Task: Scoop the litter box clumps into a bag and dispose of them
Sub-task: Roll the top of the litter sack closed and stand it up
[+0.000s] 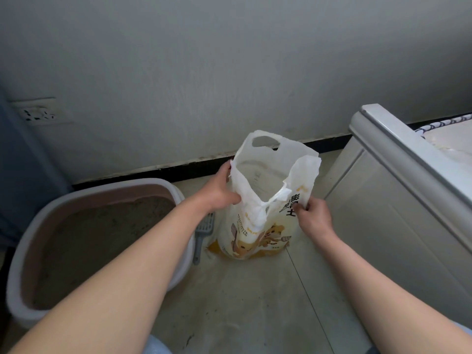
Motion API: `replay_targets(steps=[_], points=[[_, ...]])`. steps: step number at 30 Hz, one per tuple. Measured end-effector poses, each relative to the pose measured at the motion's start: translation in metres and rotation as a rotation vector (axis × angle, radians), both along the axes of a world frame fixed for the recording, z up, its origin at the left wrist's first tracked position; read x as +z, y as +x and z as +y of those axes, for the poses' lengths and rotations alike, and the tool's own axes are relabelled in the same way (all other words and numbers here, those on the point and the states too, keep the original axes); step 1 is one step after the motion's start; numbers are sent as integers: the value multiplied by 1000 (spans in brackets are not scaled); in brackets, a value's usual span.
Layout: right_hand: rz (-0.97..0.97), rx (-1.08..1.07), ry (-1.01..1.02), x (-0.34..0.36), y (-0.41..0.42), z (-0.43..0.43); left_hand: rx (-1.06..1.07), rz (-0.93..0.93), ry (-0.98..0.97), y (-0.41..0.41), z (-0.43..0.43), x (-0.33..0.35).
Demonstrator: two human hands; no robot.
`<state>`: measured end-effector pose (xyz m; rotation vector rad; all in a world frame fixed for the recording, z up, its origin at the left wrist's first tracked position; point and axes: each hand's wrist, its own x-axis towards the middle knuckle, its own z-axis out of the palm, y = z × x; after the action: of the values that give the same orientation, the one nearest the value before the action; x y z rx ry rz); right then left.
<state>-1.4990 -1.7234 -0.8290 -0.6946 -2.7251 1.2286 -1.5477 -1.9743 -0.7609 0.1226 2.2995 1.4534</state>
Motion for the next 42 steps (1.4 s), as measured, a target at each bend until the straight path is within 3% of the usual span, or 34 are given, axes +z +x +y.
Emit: replay_targets(steps=[5,10,20,26,31,37,42], points=[[-35,-65,-18,1,-1,4,-107,0,-104,5,6,0],[-39,-73,-20,0,0,11,-84,-17,-124,5,5,-8],[-40,-98,-30,4,-3,8,294,100,-298,-3,-31,-31],[25,-101,6,23,-2,4,455,202,-251,-8,-33,-21],[176,-105,42,51,-12,8,544,260,-92,-22,-32,6],[16,-124,-9,27,-1,8,488,181,-129,-17,-21,-19],[46,-145,-17,19,0,9,479,217,-99,-20,-13,-25]])
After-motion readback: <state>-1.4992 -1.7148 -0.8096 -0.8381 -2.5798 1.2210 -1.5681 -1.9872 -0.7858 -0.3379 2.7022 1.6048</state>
